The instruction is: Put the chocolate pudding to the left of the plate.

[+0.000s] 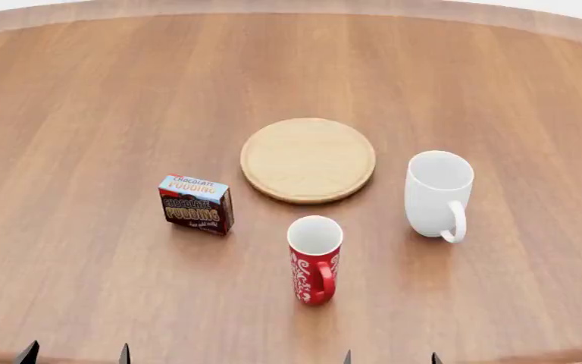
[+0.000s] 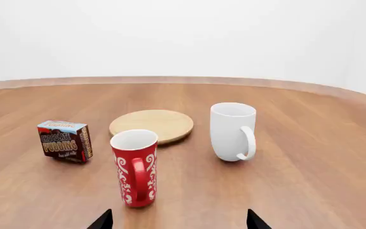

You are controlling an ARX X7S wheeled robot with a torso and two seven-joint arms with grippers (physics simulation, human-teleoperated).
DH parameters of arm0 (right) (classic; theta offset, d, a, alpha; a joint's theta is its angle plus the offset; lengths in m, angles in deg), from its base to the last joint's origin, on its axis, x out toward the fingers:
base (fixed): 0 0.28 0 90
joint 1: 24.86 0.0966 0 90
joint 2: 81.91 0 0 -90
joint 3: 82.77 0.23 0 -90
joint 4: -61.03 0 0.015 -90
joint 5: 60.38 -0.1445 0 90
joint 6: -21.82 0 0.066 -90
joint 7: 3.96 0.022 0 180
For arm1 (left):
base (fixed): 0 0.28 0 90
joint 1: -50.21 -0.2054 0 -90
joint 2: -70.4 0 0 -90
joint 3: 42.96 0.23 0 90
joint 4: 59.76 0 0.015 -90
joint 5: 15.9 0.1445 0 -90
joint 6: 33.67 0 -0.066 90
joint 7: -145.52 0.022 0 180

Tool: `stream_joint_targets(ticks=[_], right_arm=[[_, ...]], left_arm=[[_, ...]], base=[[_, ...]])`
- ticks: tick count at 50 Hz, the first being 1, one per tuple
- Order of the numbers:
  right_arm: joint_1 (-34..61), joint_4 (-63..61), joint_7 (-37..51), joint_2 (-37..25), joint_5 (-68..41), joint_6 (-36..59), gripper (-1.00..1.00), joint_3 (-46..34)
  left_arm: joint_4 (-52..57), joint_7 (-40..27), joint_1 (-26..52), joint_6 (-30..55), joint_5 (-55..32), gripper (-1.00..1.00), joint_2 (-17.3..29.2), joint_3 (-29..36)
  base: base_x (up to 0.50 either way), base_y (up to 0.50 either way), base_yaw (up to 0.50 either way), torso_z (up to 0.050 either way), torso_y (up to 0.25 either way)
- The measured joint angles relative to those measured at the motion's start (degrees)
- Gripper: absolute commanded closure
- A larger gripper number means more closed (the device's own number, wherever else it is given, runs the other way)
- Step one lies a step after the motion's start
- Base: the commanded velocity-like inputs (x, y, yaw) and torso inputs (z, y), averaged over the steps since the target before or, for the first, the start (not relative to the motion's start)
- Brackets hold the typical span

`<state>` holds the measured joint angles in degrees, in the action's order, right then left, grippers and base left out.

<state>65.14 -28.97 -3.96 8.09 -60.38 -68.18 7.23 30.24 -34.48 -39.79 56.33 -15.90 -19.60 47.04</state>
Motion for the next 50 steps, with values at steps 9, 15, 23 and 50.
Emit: stream_joint_targets(ticks=[9, 15, 23, 50], right_arm=[[-0.19, -0.82, 2.01, -1.18, -0.67, 0.54, -1.00, -1.37], [-0.22, -1.08, 3.63, -2.08, -0.53, 0.64, -1.00, -2.25], [-0.28, -1.11, 5.31, -2.91, -0.37, 0.69, -1.00, -3.55], [-0.34, -1.58, 7.63, -4.94, -2.30, 0.82, -1.00, -6.46]], left_arm=[[0.67, -1.67, -0.23, -0.03, -0.81, -1.00, 1.16, 1.49], [0.78, -2.82, -0.30, -0.46, -1.06, -1.00, 1.84, 2.66], [0.91, -4.03, -0.47, -0.88, -1.59, -1.00, 2.78, 3.85], [1.77, -6.36, -0.76, -1.03, -3.48, -1.00, 5.08, 6.39]], base=[[0.00, 0.00, 0.00, 0.000, 0.000], [0.00, 0.12, 0.00, 0.000, 0.000], [0.00, 0.25, 0.00, 0.000, 0.000], [0.00, 0.43, 0.00, 0.000, 0.000]])
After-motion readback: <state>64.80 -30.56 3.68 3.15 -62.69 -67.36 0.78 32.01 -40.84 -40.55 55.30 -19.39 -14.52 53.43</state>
